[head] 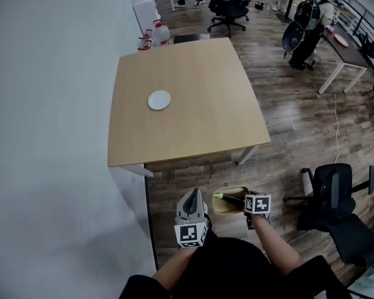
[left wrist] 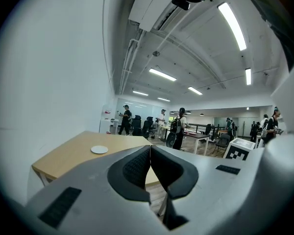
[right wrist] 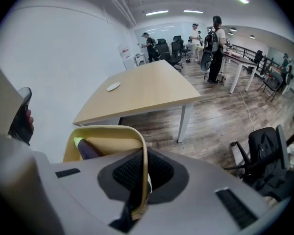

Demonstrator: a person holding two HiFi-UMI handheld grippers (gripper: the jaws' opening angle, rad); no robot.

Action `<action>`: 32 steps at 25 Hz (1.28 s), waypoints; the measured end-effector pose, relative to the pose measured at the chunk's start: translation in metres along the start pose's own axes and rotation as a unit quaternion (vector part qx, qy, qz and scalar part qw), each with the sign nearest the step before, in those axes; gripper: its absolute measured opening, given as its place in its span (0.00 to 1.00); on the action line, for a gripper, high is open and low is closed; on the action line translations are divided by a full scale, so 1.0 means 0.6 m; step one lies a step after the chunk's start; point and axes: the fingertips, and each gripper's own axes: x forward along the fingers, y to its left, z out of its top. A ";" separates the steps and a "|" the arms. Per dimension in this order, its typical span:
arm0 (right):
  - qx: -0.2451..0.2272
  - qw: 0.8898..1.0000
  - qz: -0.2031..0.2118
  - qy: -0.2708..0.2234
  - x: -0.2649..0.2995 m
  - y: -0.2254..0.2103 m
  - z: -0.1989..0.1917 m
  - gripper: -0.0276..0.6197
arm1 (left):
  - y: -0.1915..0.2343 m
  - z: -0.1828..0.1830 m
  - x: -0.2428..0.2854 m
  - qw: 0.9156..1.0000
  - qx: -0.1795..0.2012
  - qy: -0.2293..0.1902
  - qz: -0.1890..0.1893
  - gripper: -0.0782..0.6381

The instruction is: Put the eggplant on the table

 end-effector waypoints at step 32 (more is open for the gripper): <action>0.010 1.000 0.019 -0.011 0.194 0.127 0.333 0.14 | 0.312 0.030 0.244 0.999 -0.029 0.002 0.042 0.13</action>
